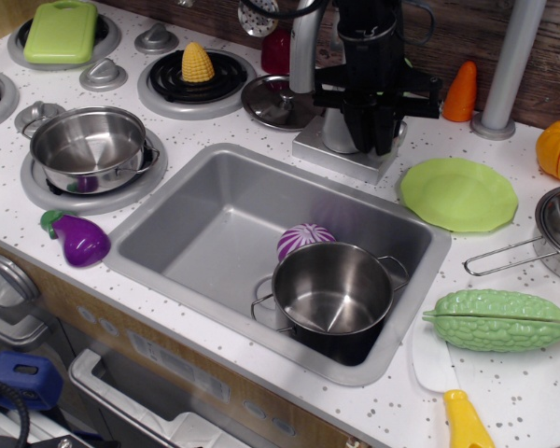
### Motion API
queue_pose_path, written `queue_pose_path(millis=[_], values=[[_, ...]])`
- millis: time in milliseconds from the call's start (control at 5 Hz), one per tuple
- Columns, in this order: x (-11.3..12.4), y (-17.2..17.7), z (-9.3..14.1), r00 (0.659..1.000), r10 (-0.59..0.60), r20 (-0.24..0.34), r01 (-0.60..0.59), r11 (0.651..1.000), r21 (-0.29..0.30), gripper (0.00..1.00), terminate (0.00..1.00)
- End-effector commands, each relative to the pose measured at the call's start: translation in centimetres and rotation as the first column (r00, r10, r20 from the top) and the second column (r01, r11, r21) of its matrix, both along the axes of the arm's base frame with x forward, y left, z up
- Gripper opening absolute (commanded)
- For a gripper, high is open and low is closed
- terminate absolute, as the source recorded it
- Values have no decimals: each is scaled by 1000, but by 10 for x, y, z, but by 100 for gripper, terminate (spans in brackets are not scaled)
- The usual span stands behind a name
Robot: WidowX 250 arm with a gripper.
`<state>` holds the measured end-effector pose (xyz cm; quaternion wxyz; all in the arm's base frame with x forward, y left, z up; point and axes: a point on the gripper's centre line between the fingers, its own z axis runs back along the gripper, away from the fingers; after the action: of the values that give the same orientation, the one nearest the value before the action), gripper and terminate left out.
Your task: Turn lever vertical to front
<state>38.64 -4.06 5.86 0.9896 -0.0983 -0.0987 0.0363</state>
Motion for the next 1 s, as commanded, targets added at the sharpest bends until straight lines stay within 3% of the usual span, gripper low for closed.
queue_pose_path(millis=[0,200,600,800], values=[[0,-12,-1,999,-10,37,10,1000,10,0,0],[-2,-11,14,1000,-23,11,22,998,55,100,0],[-28,-18,42,999,23,-45,-19,994,107,100,0],[-40,-20,45,998,47,-41,-41,988,147,100,0]])
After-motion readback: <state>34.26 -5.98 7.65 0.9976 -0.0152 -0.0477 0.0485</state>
